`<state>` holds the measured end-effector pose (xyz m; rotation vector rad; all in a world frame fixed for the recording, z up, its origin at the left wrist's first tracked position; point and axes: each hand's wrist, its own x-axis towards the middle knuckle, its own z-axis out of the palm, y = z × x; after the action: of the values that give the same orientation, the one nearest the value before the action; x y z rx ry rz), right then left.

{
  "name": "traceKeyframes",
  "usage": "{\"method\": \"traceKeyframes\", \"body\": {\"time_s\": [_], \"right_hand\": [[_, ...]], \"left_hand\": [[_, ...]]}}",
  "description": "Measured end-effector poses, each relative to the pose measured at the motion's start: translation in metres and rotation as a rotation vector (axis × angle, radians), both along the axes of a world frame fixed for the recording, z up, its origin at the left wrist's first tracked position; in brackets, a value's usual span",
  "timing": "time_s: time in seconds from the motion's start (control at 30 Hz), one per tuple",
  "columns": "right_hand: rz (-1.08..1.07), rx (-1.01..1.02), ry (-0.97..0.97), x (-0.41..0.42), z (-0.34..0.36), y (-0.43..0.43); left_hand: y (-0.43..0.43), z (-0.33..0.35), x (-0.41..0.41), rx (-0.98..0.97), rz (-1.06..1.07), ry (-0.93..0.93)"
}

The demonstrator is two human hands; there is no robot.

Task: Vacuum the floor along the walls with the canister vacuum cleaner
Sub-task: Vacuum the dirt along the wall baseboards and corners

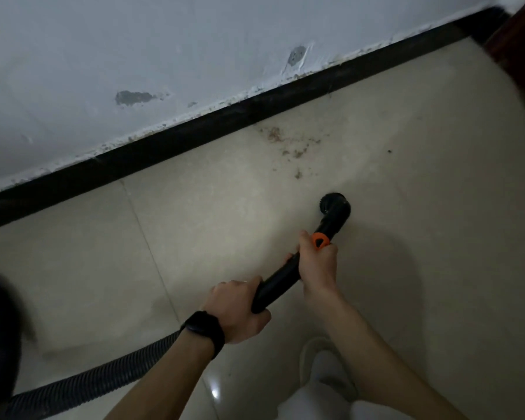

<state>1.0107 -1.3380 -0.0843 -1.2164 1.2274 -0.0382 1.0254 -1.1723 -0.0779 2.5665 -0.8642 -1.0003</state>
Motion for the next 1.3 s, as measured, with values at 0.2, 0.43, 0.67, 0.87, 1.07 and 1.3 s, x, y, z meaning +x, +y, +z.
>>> {"method": "traceKeyframes", "body": {"time_s": [0.2,0.43,0.67,0.87,1.07,1.3], "right_hand": [[-0.02,-0.02,-0.009,0.017,-0.005,-0.035],[-0.051,-0.017,0.014,0.031,-0.007,-0.051],[-0.197,-0.079,0.037,0.04,-0.005,-0.111],[-0.348,-0.035,-0.117,0.059,0.004,-0.168],[-0.287,-0.012,-0.139,0.084,0.004,-0.206],[-0.185,0.027,-0.1,0.099,0.004,-0.203]], "left_hand": [[-0.037,0.002,0.005,-0.015,0.027,-0.01],[-0.048,-0.006,0.014,-0.035,0.064,0.002],[-0.109,-0.009,0.031,-0.137,0.047,0.057],[-0.173,-0.008,0.055,-0.132,-0.021,-0.073],[-0.211,-0.004,0.074,-0.084,-0.027,-0.073],[-0.203,-0.004,0.09,-0.056,-0.031,-0.03]]}}
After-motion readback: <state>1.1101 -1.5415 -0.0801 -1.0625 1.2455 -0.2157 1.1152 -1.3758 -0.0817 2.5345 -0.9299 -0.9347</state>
